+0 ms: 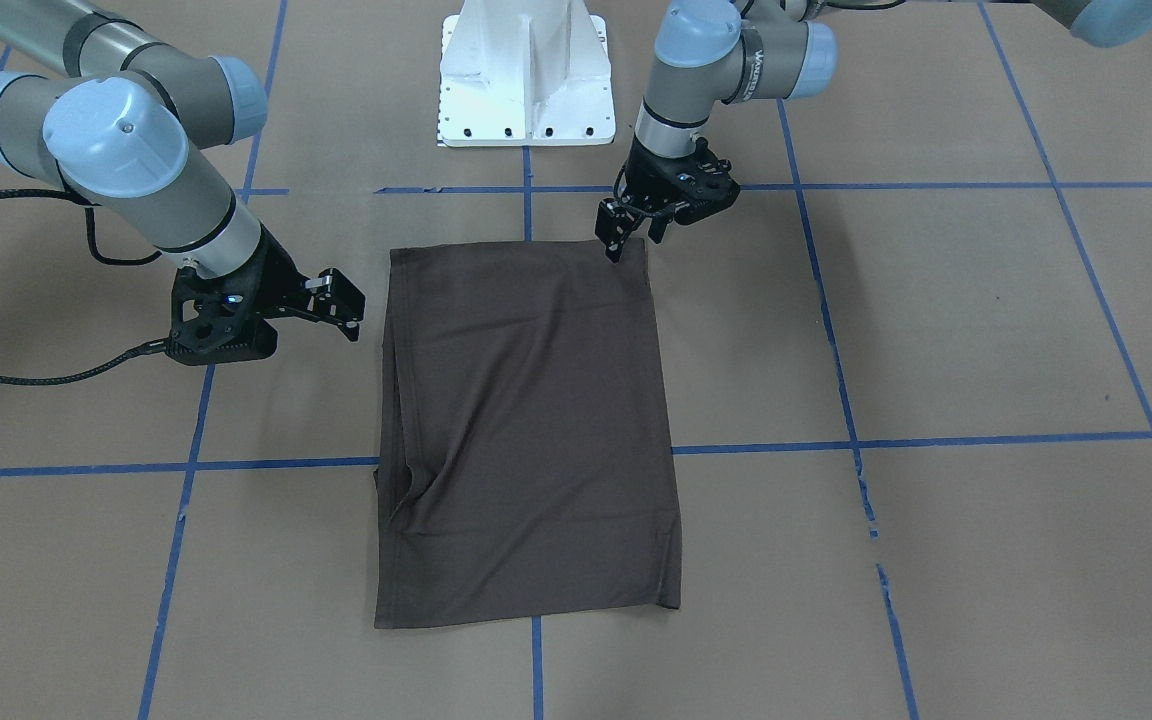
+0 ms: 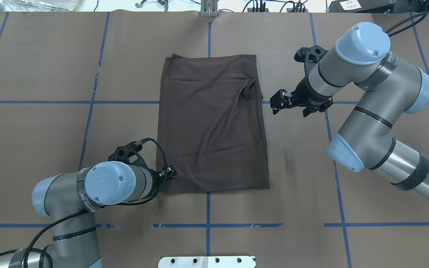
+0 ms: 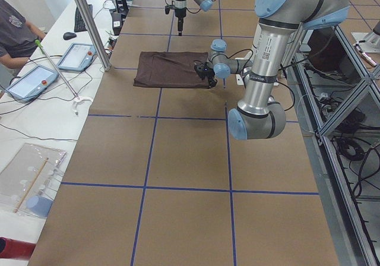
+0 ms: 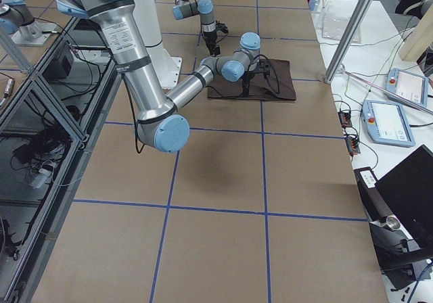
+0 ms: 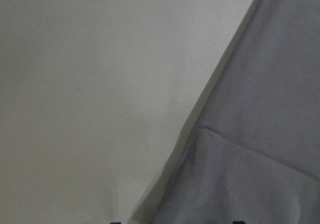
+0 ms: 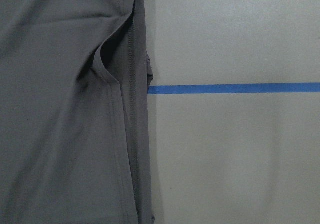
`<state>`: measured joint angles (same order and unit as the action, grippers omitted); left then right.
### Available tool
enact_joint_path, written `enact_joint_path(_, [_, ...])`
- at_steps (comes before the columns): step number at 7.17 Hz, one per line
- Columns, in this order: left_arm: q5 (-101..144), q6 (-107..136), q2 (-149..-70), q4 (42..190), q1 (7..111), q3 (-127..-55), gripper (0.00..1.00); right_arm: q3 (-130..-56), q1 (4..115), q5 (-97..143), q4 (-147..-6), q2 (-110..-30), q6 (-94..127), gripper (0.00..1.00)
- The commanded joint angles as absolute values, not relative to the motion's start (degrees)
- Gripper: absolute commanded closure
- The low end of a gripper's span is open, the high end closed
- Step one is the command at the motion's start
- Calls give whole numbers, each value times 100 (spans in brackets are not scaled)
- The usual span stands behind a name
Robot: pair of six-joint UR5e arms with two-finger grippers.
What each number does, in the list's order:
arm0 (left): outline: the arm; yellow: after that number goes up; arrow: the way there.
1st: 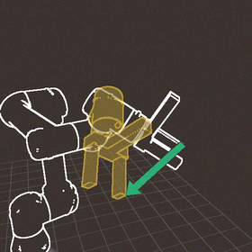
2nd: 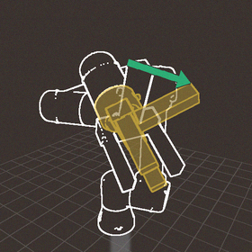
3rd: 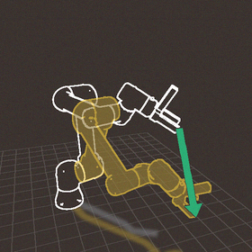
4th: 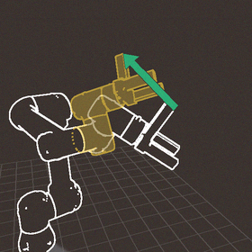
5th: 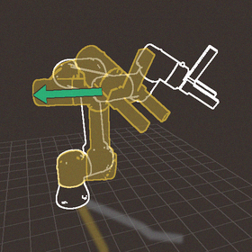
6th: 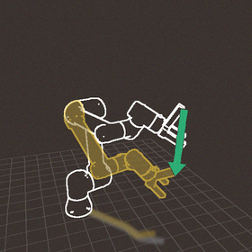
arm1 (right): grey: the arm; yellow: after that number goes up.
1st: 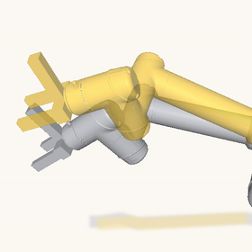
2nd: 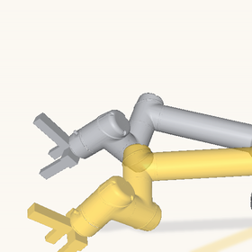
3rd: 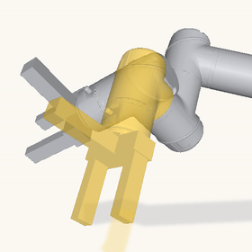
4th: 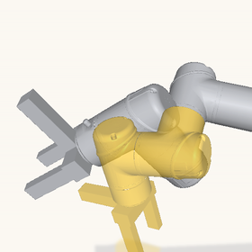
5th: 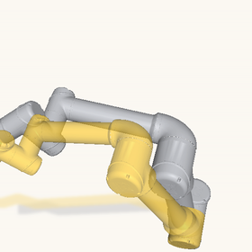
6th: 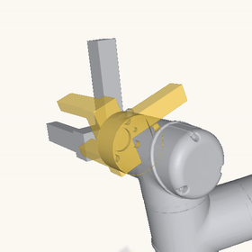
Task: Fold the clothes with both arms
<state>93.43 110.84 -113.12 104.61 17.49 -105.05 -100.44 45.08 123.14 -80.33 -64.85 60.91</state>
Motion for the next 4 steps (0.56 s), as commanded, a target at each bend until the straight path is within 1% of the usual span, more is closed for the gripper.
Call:
enact_joint_path(1, [9343, 11109, -11329, 10459, 1731, -10485, 32, -10046, 4509, 12313, -8033, -6486, 6091, 0])
enact_joint_path(2, [9343, 11109, -11338, 10459, 1731, -10485, 53, -10046, 4509, 12313, -8033, -6495, 6091, 0])
enact_joint_path(3, [9343, 11109, -11338, 10459, 1731, -10485, 80, -10055, 4509, 12313, -8033, -6495, 6091, 0])
enact_joint_path(4, [9334, 11109, -11338, 10459, 1731, -10485, 100, -10055, 4509, 12313, -8033, -6486, 6100, 0])
